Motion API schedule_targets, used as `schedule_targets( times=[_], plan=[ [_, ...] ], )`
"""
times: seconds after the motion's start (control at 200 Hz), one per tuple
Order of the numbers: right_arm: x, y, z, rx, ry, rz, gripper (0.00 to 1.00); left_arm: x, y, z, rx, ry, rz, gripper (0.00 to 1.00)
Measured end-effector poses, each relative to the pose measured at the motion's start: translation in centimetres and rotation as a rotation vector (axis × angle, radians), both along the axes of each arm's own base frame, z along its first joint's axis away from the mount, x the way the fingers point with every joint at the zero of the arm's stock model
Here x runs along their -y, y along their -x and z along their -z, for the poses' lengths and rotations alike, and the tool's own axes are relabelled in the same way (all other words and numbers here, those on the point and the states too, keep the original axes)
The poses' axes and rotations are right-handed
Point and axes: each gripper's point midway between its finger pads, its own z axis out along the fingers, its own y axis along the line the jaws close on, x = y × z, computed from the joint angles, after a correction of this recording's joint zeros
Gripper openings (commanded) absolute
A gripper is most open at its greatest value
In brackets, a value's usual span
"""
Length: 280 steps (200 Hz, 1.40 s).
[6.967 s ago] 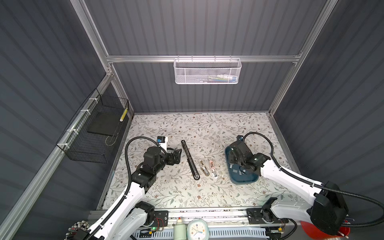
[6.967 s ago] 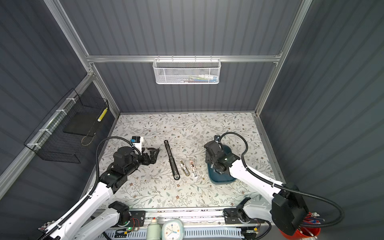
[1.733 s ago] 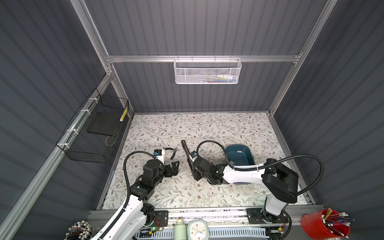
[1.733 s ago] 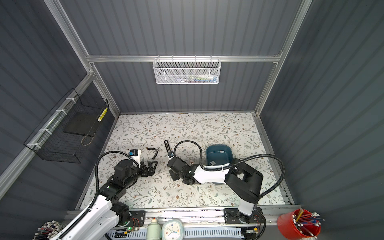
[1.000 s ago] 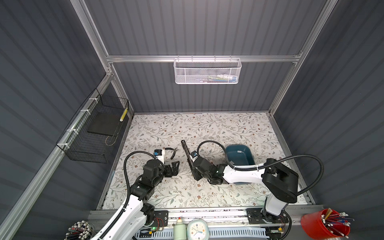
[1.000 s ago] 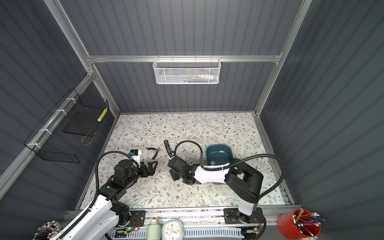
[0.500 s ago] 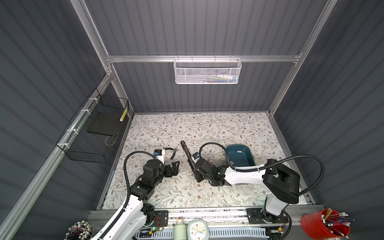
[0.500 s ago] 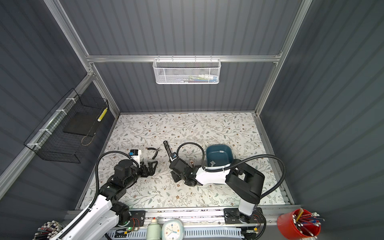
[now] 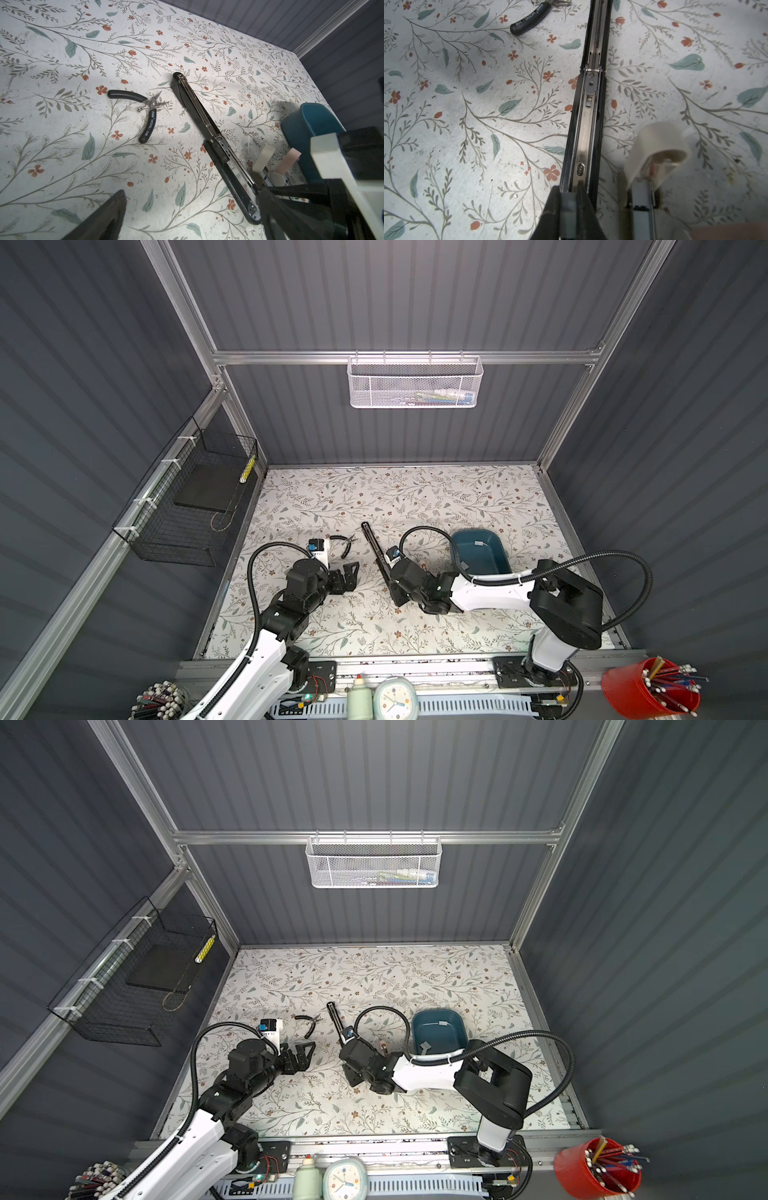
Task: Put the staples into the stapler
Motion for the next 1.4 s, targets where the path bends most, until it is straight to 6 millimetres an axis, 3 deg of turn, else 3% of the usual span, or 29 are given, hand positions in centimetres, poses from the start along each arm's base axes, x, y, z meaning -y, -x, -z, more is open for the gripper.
schedule_targets(
  times=[0.51, 0.8, 1.116, 1.401],
  plan=[
    [0.8, 0.2, -0.1, 0.000, 0.031, 0.012, 0.07, 0.0, 0.0, 0.0, 0.000, 0.000, 0.000, 0.99],
    [0.9, 0.6, -2.2, 0.017, 0.002, 0.005, 0.07, 0.0, 0.0, 0.0, 0.000, 0.000, 0.000, 0.99],
    [0.9, 1.4, -2.3, 0.026, 0.023, -0.005, 0.06, 0.0, 0.0, 0.0, 0.000, 0.000, 0.000, 0.99],
    [2.3, 0.7, -6.6, 0.099, -0.021, 0.046, 0.06, 0.0, 0.0, 0.0, 0.000, 0.001, 0.000, 0.99]
  ],
)
